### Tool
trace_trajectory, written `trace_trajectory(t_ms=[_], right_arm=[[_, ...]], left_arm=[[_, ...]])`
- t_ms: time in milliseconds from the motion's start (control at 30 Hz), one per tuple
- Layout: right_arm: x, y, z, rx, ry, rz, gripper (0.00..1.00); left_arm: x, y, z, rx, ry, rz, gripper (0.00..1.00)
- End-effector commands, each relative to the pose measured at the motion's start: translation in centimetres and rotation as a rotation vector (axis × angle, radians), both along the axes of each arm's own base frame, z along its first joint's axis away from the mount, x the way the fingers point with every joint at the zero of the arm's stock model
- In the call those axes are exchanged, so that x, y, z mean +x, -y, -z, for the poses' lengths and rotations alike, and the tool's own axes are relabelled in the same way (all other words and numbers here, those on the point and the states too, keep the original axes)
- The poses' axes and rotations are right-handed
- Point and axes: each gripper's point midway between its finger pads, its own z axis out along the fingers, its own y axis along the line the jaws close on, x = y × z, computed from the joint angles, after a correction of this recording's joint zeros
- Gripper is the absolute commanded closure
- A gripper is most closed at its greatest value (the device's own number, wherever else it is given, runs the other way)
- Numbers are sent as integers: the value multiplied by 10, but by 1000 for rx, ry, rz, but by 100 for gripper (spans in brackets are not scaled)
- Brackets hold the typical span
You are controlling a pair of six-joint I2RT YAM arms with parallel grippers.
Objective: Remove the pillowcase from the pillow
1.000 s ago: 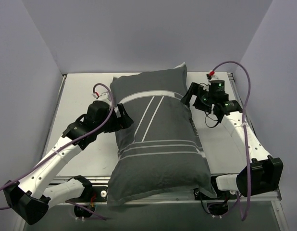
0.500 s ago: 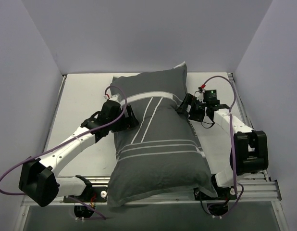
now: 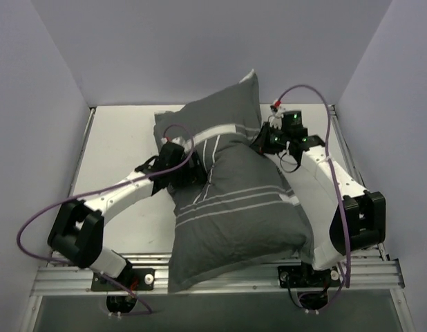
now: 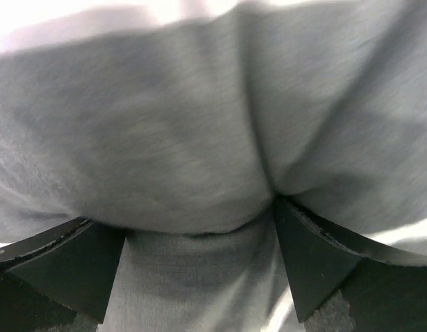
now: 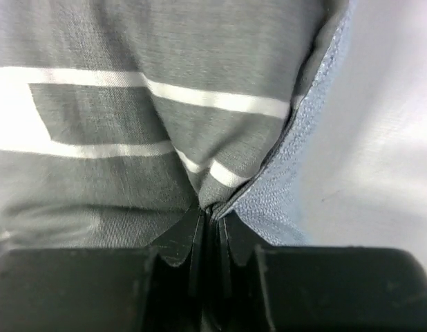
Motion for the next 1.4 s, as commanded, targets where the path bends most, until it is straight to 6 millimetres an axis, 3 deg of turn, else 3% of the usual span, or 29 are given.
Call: trace_trajectory(t_ms=[0, 33, 67, 100, 133, 233, 300, 400, 433, 467, 533, 567, 600, 633, 667, 700, 733, 800, 833, 867, 967, 1067, 1100, 1200, 1233, 1267, 1300, 1333, 1367], right_arm=[[-21, -31, -172, 124, 340, -128, 100], [-26, -29, -189, 125, 362, -121, 100], [-29, -29, -205, 129, 386, -120, 100], [-33, -31, -235, 148, 438, -125, 100], [-37, -33, -240, 155, 429, -130, 100], [-55, -52, -261, 195, 461, -187, 100], [-59, -63, -256, 214, 453, -201, 100], [-60, -82, -219, 191, 382, -200, 100], [-59, -89, -209, 188, 369, -207, 100], [-63, -104, -184, 172, 316, -234, 100], [-59, -122, -156, 144, 274, -241, 100], [-67, -135, -139, 127, 246, -263, 100], [-67, -141, -128, 113, 229, -264, 93], [-61, -145, -112, 92, 207, -247, 88], [-62, -150, -104, 80, 191, -246, 82], [-67, -158, -101, 75, 186, -258, 72], [-69, -161, -98, 64, 177, -263, 67], [-72, -169, -112, 51, 214, -267, 51], [-77, -167, -118, 28, 233, -273, 47], [-74, -162, -125, 4, 265, -240, 38], [-81, -146, -150, -17, 332, -194, 27], [-75, -104, -151, -98, 327, -24, 16], [-74, -88, -142, -151, 304, 32, 15], [-85, -59, -126, -200, 240, 91, 12], [-91, -51, -126, -198, 233, 103, 12], [-96, -46, -115, -218, 203, 111, 11], [-103, -41, -107, -218, 165, 131, 11], [-109, -34, -108, -210, 159, 152, 10], [-116, -29, -95, -223, 128, 163, 10]], left_arm=[[24, 57, -28, -91, 50, 106, 6], [31, 69, -26, -91, 45, 123, 6], [37, 81, -37, -110, 64, 141, 6], [46, 103, -70, -169, 115, 181, 6], [51, 115, -71, -181, 113, 195, 6], [63, 140, -111, -261, 185, 224, 6], [66, 142, -120, -279, 199, 214, 6], [60, 126, -112, -262, 188, 171, 6], [58, 115, -120, -268, 204, 140, 6], [48, 102, -92, -237, 155, 117, 6], [35, 81, -98, -257, 171, 65, 6], [24, 61, -68, -203, 122, 16, 6], [17, 50, -61, -195, 103, -12, 6], [8, 38, -75, -211, 129, -29, 6], [2, 25, -69, -194, 121, -56, 6], [-13, 7, -52, -142, 82, -85, 6], [-24, -6, -71, -158, 122, -96, 6], [-45, -37, -62, -78, 101, -138, 6], [-55, -47, -82, -105, 153, -148, 6], [-64, -60, -81, -74, 149, -154, 6], [-80, -78, -99, -79, 199, -154, 6], [-86, -77, -112, -97, 226, -109, 6], [-85, -75, -116, -102, 233, -99, 6], [-69, -61, -133, -105, 277, -43, 6], [-60, -55, -130, -88, 263, -27, 6], [-48, -49, -153, -109, 320, -15, 6], [-39, -46, -158, -89, 343, 6, 6], [-24, -39, -151, -64, 325, 15, 6], [-9, -34, -178, -92, 383, 21, 6]])
